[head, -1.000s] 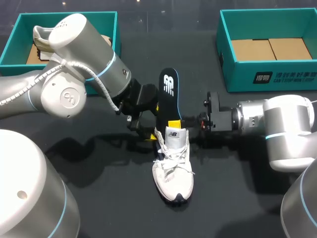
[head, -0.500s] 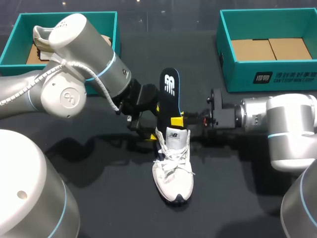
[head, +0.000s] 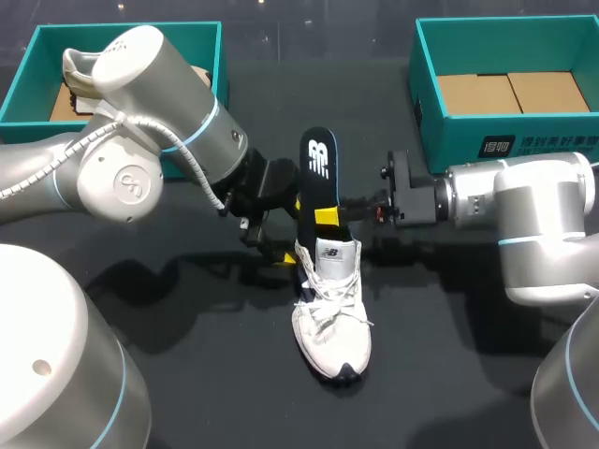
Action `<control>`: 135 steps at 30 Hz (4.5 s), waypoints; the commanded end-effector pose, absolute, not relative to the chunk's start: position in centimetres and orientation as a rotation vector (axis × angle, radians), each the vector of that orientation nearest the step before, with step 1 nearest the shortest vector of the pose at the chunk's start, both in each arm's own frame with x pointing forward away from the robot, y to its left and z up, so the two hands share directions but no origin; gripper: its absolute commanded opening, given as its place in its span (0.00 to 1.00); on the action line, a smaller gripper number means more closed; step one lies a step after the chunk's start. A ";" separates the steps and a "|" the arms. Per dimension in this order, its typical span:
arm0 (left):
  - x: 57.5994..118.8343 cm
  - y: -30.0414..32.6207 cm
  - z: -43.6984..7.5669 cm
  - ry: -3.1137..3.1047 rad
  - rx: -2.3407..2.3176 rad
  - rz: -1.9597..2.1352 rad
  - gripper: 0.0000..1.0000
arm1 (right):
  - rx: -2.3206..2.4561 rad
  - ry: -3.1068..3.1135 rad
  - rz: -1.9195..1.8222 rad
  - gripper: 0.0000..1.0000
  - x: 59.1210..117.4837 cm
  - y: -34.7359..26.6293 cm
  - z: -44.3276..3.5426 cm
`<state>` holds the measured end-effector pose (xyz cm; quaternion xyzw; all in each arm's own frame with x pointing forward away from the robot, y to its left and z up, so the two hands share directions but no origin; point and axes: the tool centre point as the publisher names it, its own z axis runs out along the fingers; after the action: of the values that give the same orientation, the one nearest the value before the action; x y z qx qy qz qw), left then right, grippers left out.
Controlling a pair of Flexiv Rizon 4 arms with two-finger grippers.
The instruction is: Take the shoe out of the shoebox, open the shoe tongue, remove and reinsert the insole, then place the shoe into the shoebox
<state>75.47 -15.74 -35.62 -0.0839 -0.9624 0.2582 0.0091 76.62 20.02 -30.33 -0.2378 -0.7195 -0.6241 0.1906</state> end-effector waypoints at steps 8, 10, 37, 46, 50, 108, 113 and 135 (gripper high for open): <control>75.4 -15.9 -35.7 -3.005 -0.265 0.806 1.00 | -0.680 -2.011 -1.738 0.00 76.6 20.6 -30.6; 75.4 -15.9 -35.7 -3.005 -0.265 0.806 1.00 | -0.686 -1.985 -1.736 0.00 76.4 20.3 -31.0; 75.4 -15.9 -35.7 -3.005 -0.265 0.806 1.00 | -0.618 -1.910 -1.702 0.32 72.9 20.9 -33.6; 75.4 -15.9 -35.7 -3.005 -0.265 0.806 1.00 | -0.558 -1.972 -1.689 0.30 74.0 21.1 -31.2; 75.4 -15.9 -35.7 -3.005 -0.265 0.806 1.00 | -0.549 -1.995 -1.687 0.29 74.2 21.2 -30.8; 75.4 -15.9 -35.7 -3.005 -0.265 0.806 1.00 | -0.555 -1.909 -1.704 0.00 73.2 20.4 -32.5; 75.4 -15.9 -35.7 -3.005 -0.265 0.806 1.00 | -0.623 -1.846 -1.690 0.00 72.0 20.4 -34.0; 75.4 -15.9 -35.7 -3.005 -0.265 0.806 1.00 | -0.543 -2.020 -1.698 0.16 74.5 20.9 -29.6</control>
<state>75.41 -15.81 -35.59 -0.0844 -0.9623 0.2586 0.0095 74.25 20.98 -29.88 -0.1975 -0.7283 -0.6183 0.2196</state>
